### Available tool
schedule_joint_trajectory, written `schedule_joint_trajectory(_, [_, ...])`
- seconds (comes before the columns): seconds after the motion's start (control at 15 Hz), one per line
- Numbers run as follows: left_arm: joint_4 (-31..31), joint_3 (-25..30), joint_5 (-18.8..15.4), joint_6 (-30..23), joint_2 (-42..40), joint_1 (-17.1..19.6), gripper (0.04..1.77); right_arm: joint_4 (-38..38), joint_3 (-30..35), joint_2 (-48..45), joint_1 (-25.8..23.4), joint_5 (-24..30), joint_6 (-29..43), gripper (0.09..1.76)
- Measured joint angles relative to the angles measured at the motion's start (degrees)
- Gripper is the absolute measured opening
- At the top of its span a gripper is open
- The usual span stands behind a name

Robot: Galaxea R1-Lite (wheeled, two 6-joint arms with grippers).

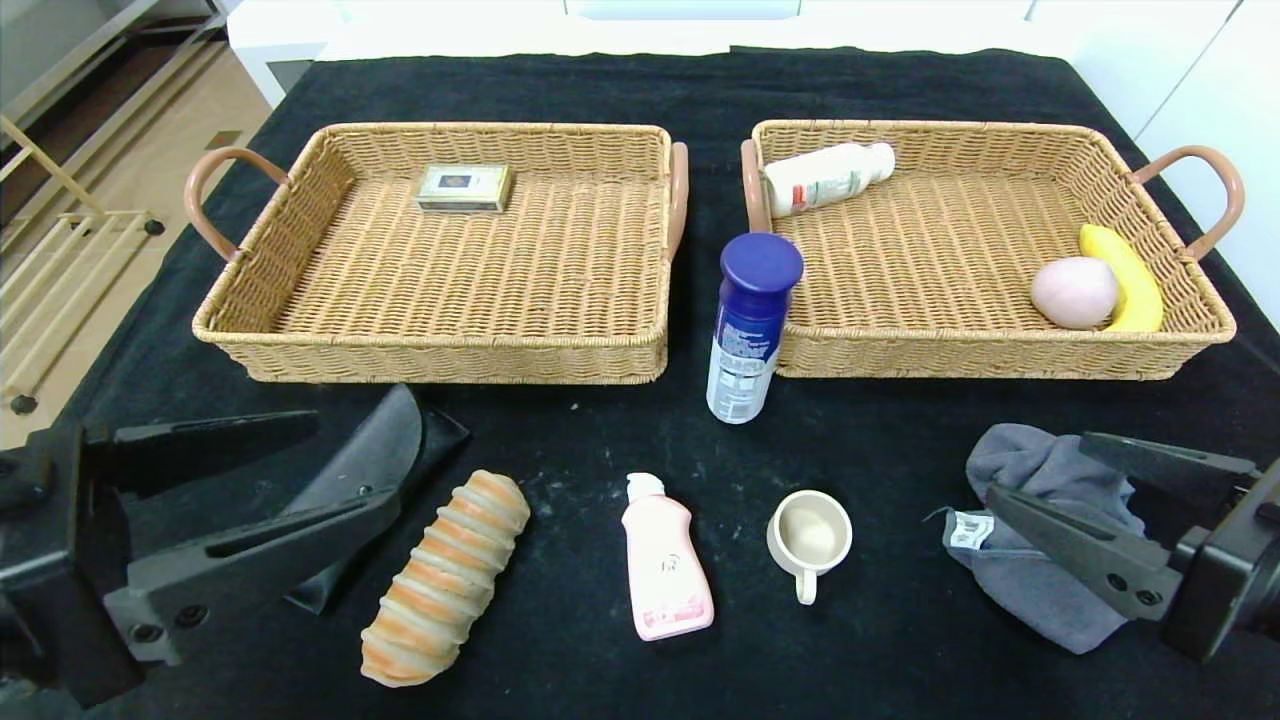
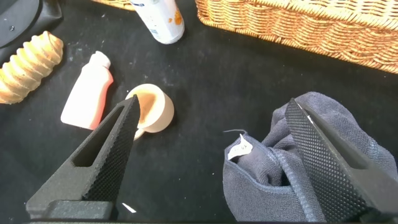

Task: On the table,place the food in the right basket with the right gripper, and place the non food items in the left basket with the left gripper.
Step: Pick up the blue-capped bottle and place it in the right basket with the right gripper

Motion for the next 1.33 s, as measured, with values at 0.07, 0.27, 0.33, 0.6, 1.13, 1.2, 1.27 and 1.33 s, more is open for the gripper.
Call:
schedule_joint_trajectory(0.07, [0.0, 0.1, 0.0, 0.5, 0.2, 0.1, 1.72, 0.1, 0.0, 0.0, 0.0, 0.0, 0.0, 1.71])
schedule_joint_trajectory(0.27, [-0.2, 0.1, 0.1, 0.8, 0.7, 0.2, 1.72, 0.1, 0.0, 0.5, 0.3, -0.2, -0.1, 1.71])
schedule_joint_trajectory(0.33, [0.0, 0.1, 0.1, 0.8, 0.7, 0.2, 1.72, 0.0, 0.0, 1.1, 0.6, -0.3, -0.3, 1.71])
schedule_joint_trajectory(0.6, [0.0, 0.3, 0.2, 0.8, 1.0, 0.2, 1.72, -1.8, -1.6, 5.5, 4.0, -1.9, -0.9, 1.71])
schedule_joint_trajectory(1.13, [0.1, 0.6, 0.2, 1.3, 1.6, 0.3, 1.72, -14.1, -11.6, 21.0, 13.9, -10.4, -3.0, 1.71])
schedule_joint_trajectory(1.2, [0.1, 0.7, 0.2, 1.3, 1.6, 0.3, 1.72, -14.2, -12.5, 22.3, 14.8, -10.5, -3.1, 1.71])
schedule_joint_trajectory(1.27, [0.1, 0.7, 0.2, 1.3, 1.7, 0.3, 1.72, -14.3, -13.3, 23.5, 15.5, -10.6, -3.2, 1.71])
schedule_joint_trajectory(1.33, [0.1, 0.7, 0.2, 1.3, 1.7, 0.3, 1.72, -14.7, -14.3, 24.6, 15.9, -11.1, -3.4, 1.71])
